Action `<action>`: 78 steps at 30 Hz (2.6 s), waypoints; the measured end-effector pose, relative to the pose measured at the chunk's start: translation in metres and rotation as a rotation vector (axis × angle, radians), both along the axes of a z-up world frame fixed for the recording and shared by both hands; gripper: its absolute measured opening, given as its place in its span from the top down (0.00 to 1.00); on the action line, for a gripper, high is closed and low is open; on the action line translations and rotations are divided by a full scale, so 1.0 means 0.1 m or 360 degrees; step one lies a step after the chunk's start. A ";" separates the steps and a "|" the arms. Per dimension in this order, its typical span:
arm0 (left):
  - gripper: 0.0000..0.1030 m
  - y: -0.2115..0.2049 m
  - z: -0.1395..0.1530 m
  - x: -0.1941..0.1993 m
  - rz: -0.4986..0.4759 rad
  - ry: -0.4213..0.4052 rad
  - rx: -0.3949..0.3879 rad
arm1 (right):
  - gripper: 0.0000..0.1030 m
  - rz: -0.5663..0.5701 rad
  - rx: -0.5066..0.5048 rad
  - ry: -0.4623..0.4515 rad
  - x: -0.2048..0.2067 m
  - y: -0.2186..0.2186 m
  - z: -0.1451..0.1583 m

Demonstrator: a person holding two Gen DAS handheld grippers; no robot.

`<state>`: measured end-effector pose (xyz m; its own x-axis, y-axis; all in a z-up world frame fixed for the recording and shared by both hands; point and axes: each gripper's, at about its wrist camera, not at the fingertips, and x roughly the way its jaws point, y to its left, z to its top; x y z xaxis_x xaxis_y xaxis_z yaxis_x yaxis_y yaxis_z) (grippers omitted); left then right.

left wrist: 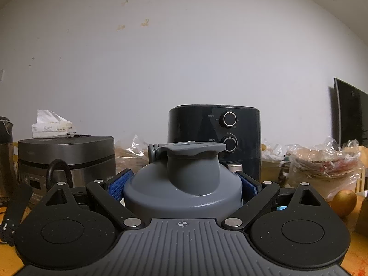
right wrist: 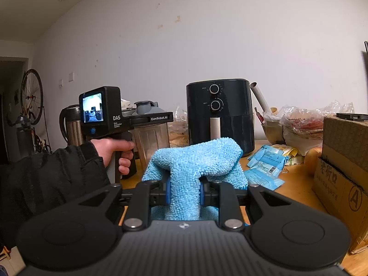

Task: Clean container
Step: 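Lower the shaker bottle upright onto the table and open the left tool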

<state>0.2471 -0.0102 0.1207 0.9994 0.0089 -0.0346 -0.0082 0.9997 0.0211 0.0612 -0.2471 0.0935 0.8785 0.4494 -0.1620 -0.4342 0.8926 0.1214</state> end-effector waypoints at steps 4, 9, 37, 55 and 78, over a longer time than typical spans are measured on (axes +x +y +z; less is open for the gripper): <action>0.08 0.00 -0.06 0.04 -0.0011 0.0012 0.0016 | 0.80 0.0003 0.0001 0.0005 0.00 0.00 0.00; 0.08 -0.02 -0.09 0.05 -0.0026 -0.0004 0.0044 | 0.80 0.0007 -0.0001 0.0010 0.00 -0.01 0.00; 0.05 -0.10 -0.12 -0.04 0.0022 -0.0101 0.0107 | 0.80 -0.0005 0.0011 0.0019 -0.03 -0.03 0.00; 0.00 -0.10 -0.02 -0.31 0.0045 -0.0117 0.0063 | 0.80 -0.0011 0.0017 -0.0009 -0.07 -0.06 0.03; 0.00 -0.07 0.14 -1.00 0.0034 -0.0013 0.0031 | 0.77 -0.0001 0.0013 -0.0038 -0.18 -0.05 0.08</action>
<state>0.1476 -0.0169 0.1351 0.9992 0.0311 -0.0262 -0.0300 0.9987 0.0406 0.0435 -0.2526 0.1019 0.8824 0.4500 -0.1376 -0.4364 0.8919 0.1182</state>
